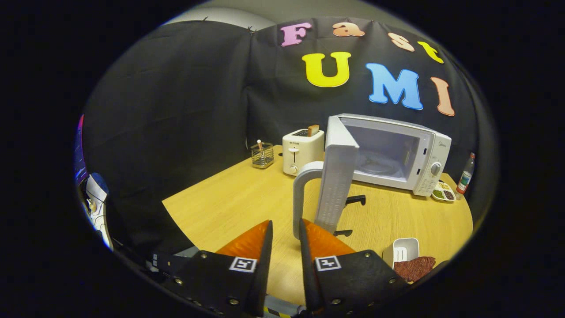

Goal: Open the microwave, put the food inside, and close the microwave door.

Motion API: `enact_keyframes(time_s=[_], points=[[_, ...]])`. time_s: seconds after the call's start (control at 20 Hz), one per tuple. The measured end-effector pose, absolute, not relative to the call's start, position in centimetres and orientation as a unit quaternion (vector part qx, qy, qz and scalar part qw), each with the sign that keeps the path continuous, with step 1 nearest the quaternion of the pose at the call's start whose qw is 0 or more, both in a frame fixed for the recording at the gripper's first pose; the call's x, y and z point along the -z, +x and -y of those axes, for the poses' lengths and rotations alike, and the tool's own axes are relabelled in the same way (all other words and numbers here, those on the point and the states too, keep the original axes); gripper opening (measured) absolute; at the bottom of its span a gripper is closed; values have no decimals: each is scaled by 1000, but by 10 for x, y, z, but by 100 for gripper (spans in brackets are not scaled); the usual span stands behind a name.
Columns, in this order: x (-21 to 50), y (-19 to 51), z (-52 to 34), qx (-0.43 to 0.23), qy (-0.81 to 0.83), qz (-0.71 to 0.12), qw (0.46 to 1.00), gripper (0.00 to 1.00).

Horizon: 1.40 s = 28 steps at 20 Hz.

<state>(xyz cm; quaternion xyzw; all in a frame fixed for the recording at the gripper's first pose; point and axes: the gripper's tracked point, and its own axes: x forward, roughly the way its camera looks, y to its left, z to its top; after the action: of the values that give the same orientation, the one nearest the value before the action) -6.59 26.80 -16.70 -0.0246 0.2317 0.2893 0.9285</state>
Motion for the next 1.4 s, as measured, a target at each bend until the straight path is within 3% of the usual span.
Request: enact_keyframes(time_s=[0.05, 0.1, 0.15, 0.2, 0.25, 1.15, 1.4], points=[[159, -71, -260, -292, -19, -225, 929, 46], [154, -72, -252, -290, -13, -217, 932, 65], [148, -71, -241, -284, -7, -210, 936, 73], [143, -70, -229, -275, -2, -203, 940, 89], [139, -67, -214, -261, 2, -198, 945, 93], [210, -56, 1, -39, 77, -268, 960, 96], [249, -65, 14, -25, 120, -321, 939, 93]])
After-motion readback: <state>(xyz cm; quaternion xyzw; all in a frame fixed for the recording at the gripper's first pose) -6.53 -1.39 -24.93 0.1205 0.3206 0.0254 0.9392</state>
